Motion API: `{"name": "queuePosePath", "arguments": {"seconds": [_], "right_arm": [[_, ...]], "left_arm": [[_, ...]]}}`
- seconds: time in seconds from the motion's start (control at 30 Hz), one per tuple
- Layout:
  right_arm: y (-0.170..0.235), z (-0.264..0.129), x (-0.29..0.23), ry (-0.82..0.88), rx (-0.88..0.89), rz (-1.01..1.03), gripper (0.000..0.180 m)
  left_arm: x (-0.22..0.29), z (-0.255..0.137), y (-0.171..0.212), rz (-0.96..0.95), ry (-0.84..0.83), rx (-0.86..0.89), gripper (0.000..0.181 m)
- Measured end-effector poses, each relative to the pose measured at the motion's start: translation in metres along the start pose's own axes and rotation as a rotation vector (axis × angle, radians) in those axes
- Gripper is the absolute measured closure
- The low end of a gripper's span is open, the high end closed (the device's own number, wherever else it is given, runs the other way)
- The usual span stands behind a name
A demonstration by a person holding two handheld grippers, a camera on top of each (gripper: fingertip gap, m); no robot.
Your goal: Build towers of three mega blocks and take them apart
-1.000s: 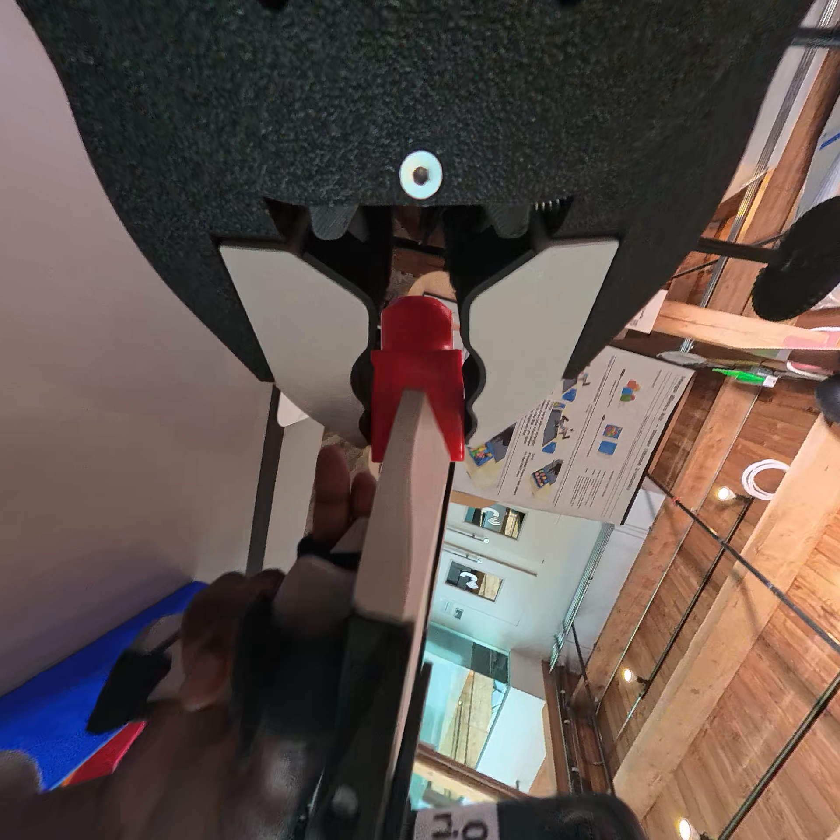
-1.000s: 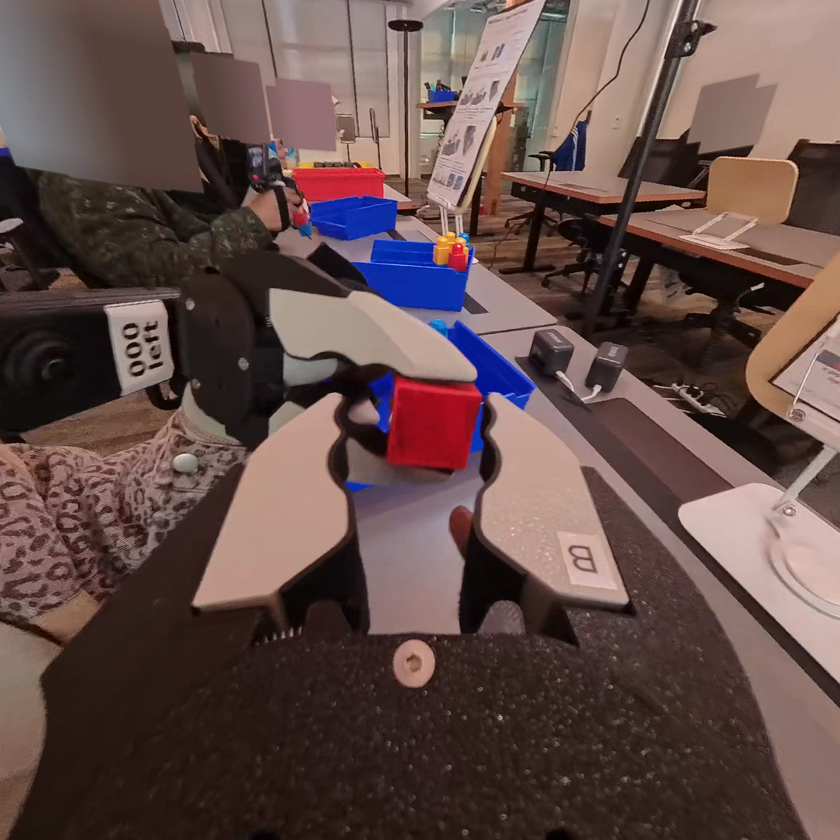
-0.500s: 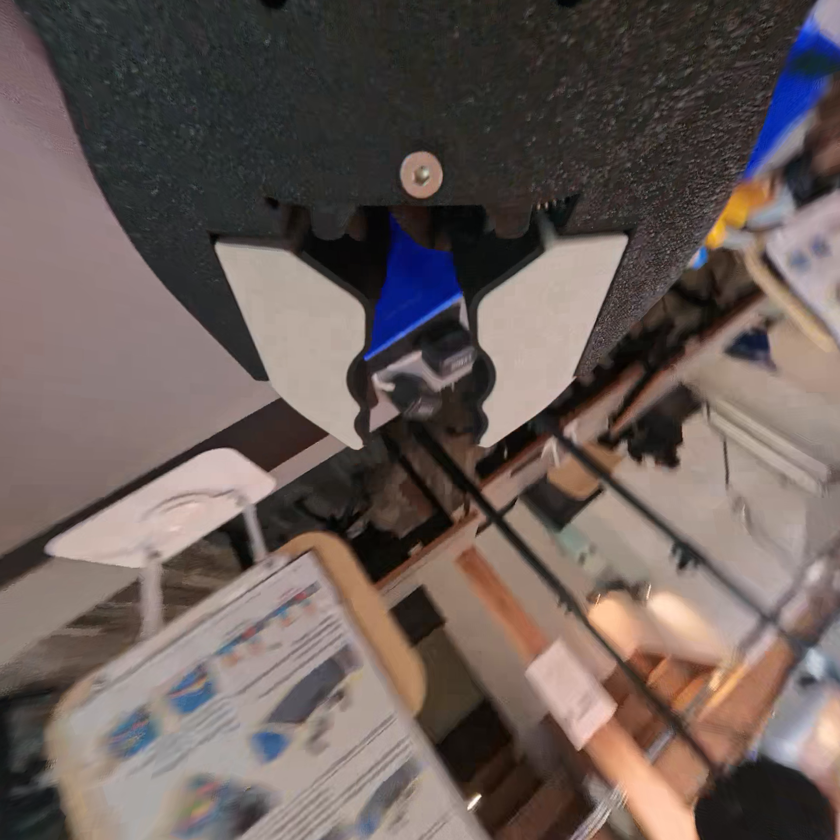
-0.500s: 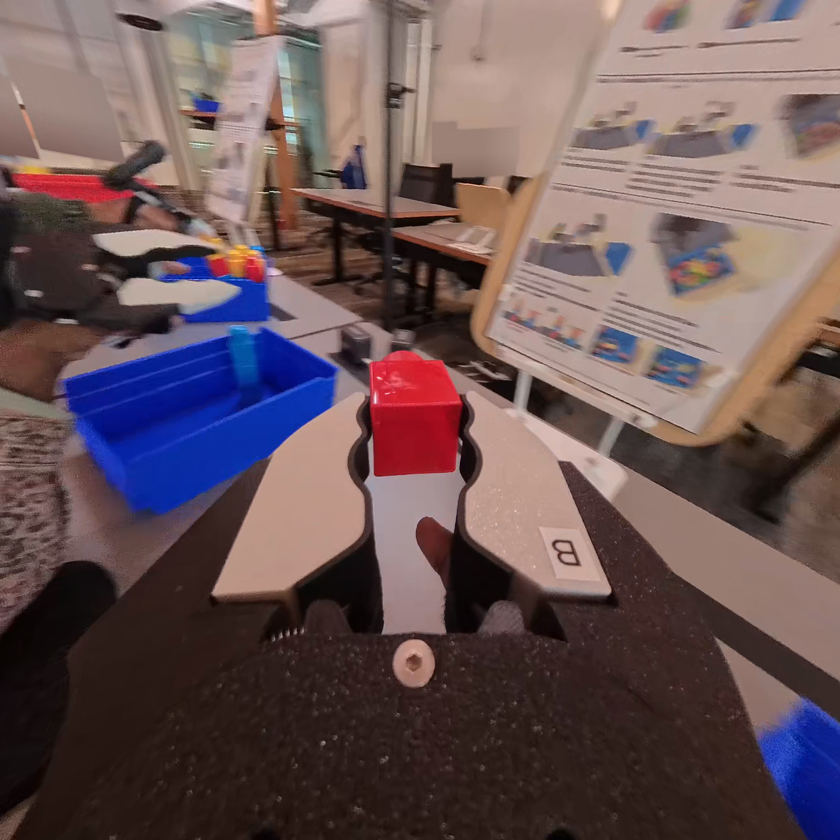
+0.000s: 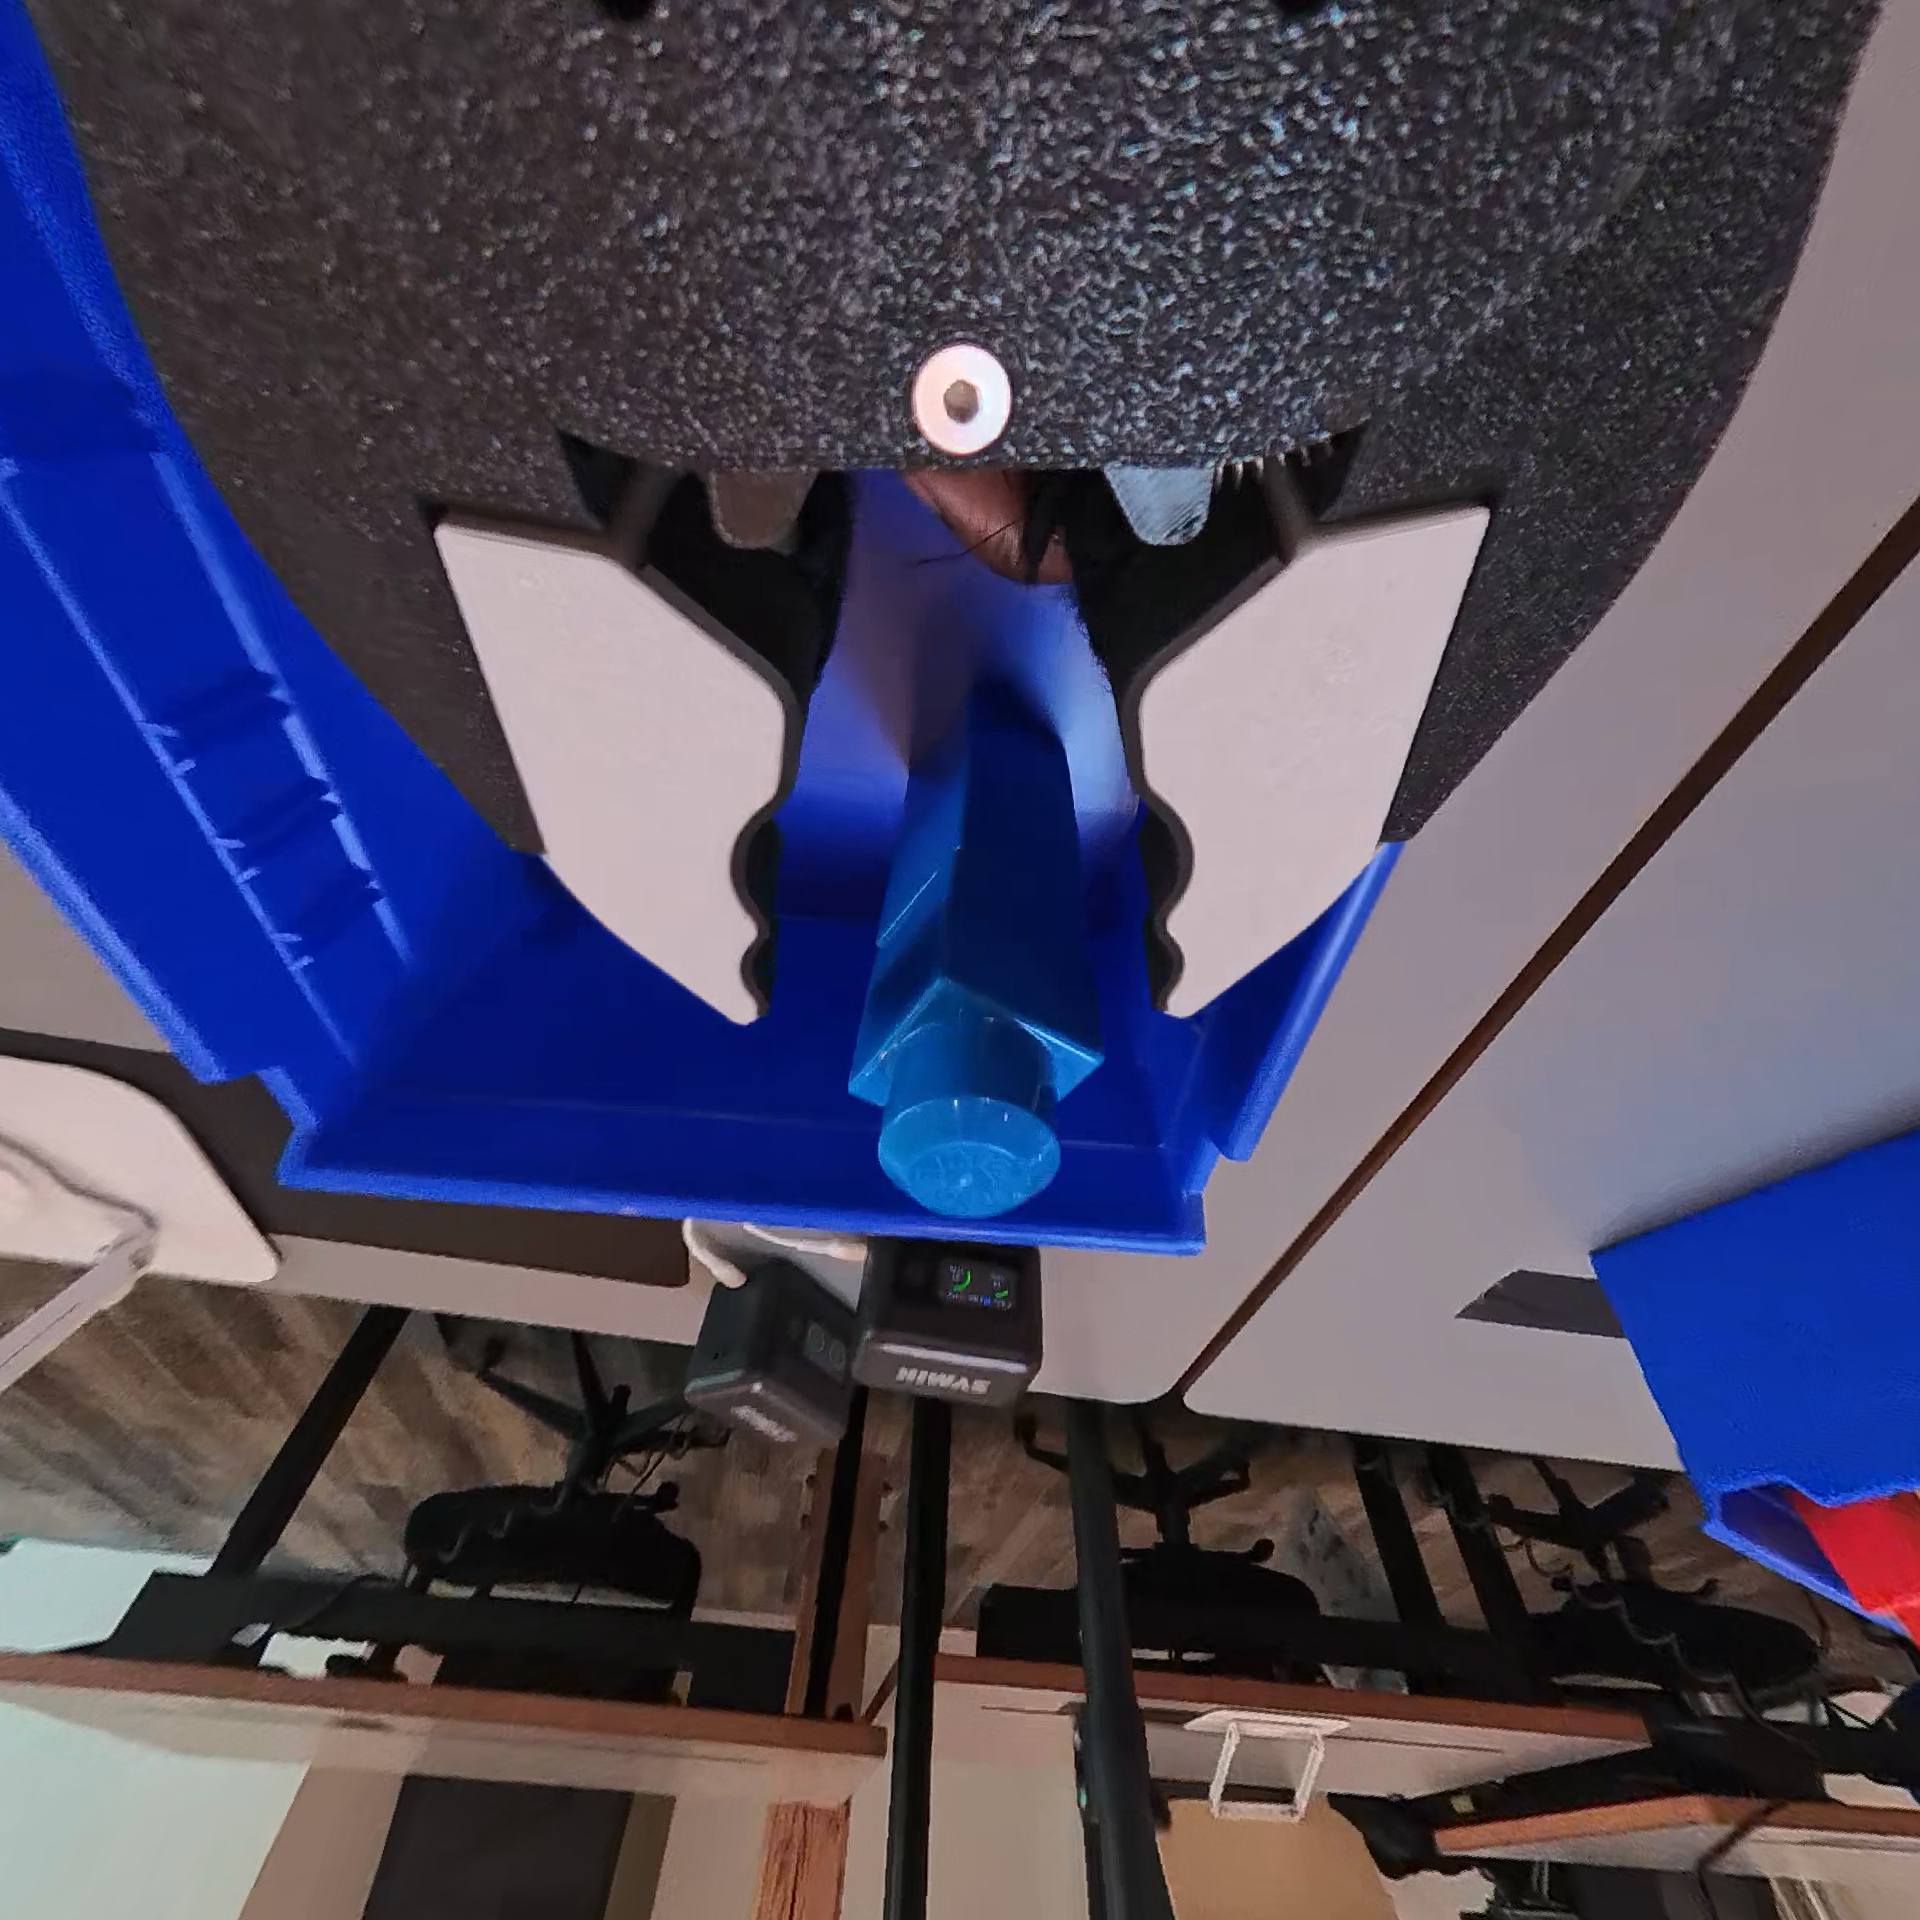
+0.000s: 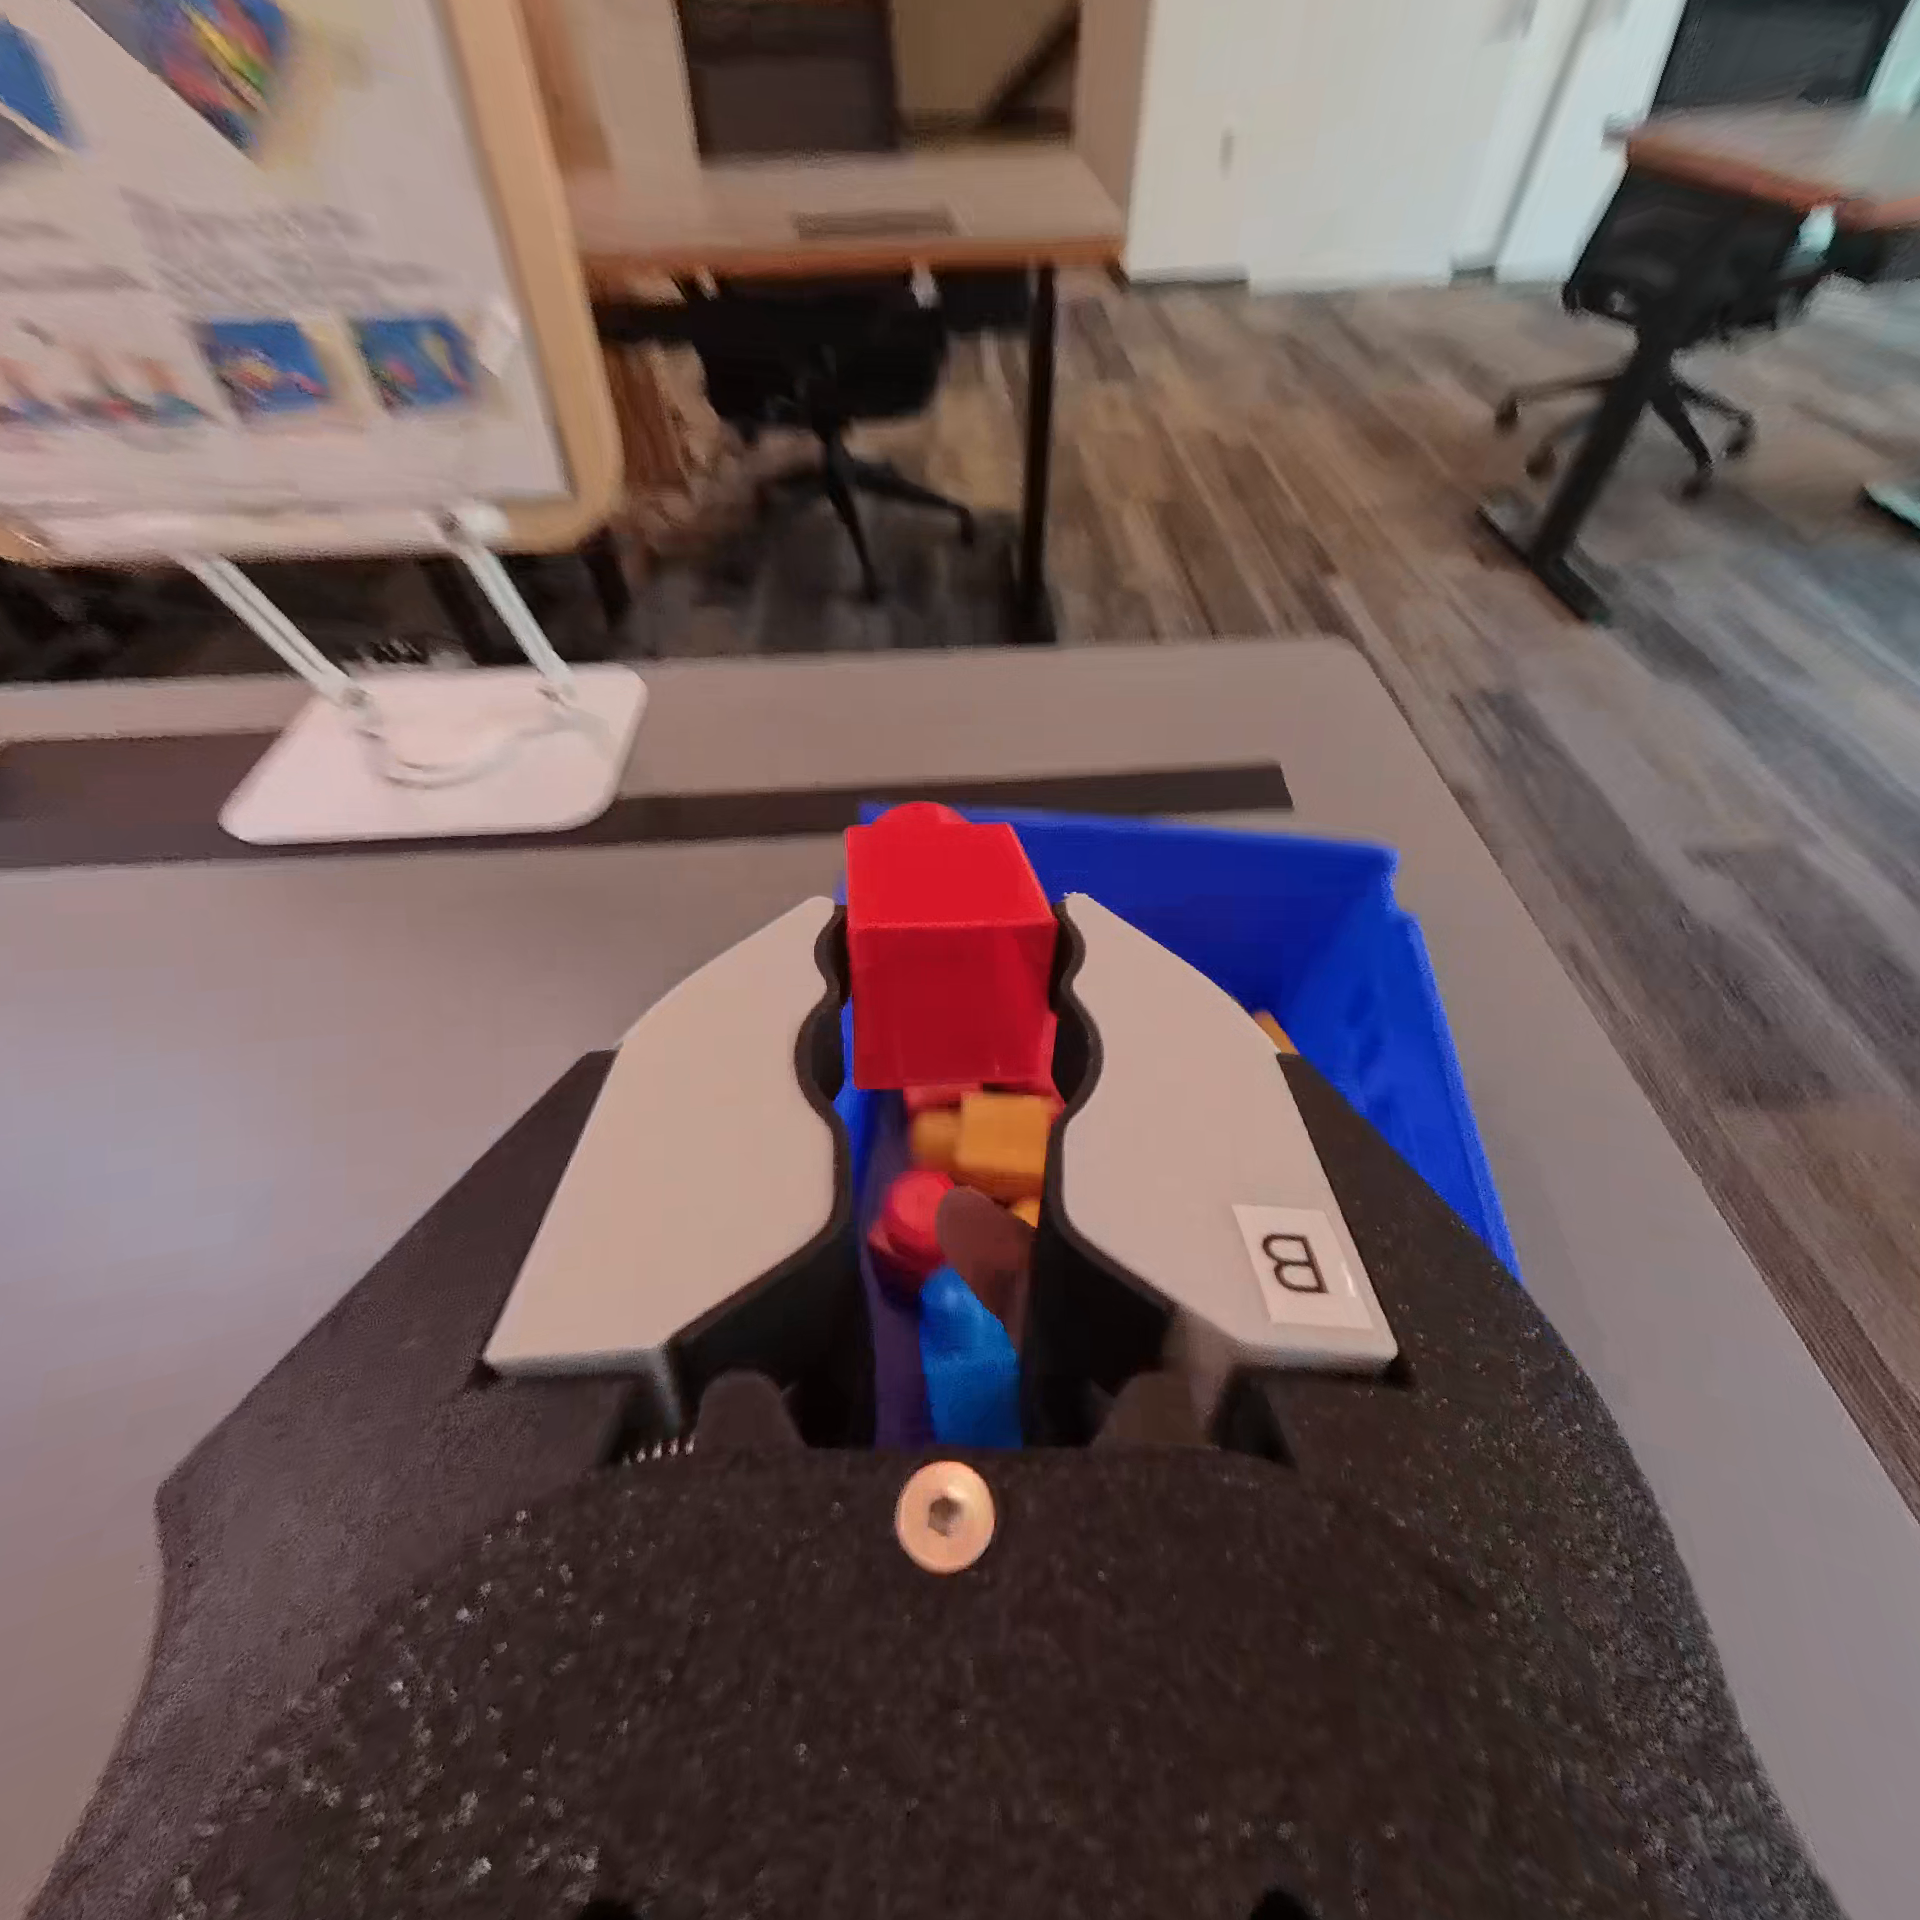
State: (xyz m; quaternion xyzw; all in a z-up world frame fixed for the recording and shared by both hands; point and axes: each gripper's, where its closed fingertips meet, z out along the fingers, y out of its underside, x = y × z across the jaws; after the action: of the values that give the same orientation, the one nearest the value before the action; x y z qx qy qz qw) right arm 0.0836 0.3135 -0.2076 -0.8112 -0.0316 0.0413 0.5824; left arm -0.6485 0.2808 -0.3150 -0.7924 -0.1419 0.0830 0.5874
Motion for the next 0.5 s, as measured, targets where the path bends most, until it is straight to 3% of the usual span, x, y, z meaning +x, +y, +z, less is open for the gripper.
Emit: {"name": "queuePosePath", "arguments": {"seconds": [0.17, 0.27, 0.5], "right_arm": [[0.071, 0.019, 0.038, 0.177, -0.359, -0.068, 0.143], [0.102, 0.029, 0.038, 0.164, -0.506, -0.075, 0.143], [0.140, 0.026, 0.044, 0.182, -0.722, -0.108, 0.126]], "left_arm": [[0.004, 0.015, 0.020, 0.006, 0.042, -0.060, 0.119], [0.003, 0.015, 0.020, 0.033, 0.039, -0.051, 0.143], [0.004, 0.008, 0.014, 0.060, 0.058, -0.041, 0.144]]}}
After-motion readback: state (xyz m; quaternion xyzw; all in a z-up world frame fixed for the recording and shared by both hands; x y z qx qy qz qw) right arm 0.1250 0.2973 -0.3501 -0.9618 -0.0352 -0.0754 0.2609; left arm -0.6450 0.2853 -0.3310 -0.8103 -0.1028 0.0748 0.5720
